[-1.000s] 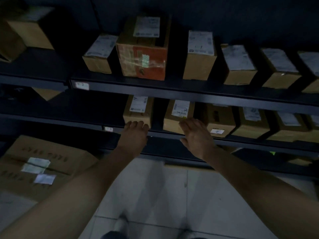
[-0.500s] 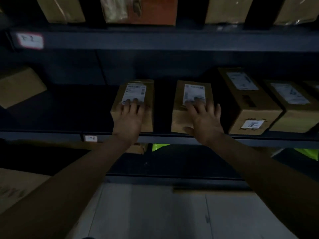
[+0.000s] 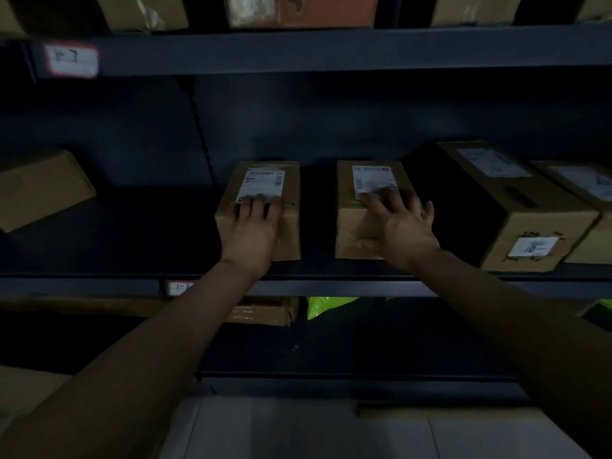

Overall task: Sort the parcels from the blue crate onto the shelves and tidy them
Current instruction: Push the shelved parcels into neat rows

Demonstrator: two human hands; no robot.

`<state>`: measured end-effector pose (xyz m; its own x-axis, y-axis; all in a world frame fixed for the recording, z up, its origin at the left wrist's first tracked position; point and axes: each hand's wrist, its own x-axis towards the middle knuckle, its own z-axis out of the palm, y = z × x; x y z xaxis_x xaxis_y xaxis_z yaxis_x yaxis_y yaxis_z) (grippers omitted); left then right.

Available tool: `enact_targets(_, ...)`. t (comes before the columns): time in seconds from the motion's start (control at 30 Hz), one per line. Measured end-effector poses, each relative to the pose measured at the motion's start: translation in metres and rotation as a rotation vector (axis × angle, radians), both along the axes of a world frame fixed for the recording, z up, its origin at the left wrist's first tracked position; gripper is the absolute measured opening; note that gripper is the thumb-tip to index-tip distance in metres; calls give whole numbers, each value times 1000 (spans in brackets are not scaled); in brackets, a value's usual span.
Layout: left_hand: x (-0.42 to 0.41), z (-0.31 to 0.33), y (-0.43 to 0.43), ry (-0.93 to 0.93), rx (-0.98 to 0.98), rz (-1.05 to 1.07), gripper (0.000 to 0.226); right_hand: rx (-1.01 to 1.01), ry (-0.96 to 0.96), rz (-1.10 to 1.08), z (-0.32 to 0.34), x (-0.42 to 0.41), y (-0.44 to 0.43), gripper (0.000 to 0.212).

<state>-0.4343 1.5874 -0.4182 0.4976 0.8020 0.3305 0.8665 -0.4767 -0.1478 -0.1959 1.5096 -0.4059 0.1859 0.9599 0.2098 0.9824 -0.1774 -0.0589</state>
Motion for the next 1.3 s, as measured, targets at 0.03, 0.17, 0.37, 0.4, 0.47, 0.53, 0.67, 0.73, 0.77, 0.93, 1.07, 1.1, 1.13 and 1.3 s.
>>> enact_targets(0.03,-2,0,3,3,0,1,80,-3,2,-1,0,-2,3,85)
enact_targets(0.17,-9,1,14,-3,-11,1,78,-8,2,-12,0,-10,9,84)
enact_targets(0.37,-19,1,25,4,-14,-4,81,-28,1,6,2,-18,15,84)
enact_targets(0.4,-21,1,26,9,-15,4,82,-28,-2,10,2,-19,16,84)
enact_targets(0.47,-22,2,26,13,-23,24,82,-25,-13,15,2,-20,18,82)
enact_targets(0.53,-24,3,27,17,-29,34,81,-21,-25,22,2,-20,18,80)
enact_targets(0.67,-24,9,23,33,-63,60,85,-18,-52,35,1,-18,17,79)
enact_targets(0.73,-17,14,14,20,-37,66,88,0,-79,56,1,-17,12,81)
enact_targets(0.77,-10,17,6,5,-5,44,88,21,-94,72,2,-15,8,82)
enact_targets(0.93,66,32,-34,-125,68,-230,73,171,-184,78,20,24,-31,76)
enact_targets(1.07,124,36,-45,-66,3,-257,70,202,-224,-71,33,86,-71,81)
enact_targets(1.1,133,35,-45,-42,-27,-240,71,166,-225,-120,34,102,-81,84)
enact_targets(1.13,139,32,-44,-20,-55,-223,70,126,-205,-168,35,116,-89,86)
enact_targets(1.3,152,19,-39,68,-40,-165,62,-25,-77,-288,21,150,-102,90)
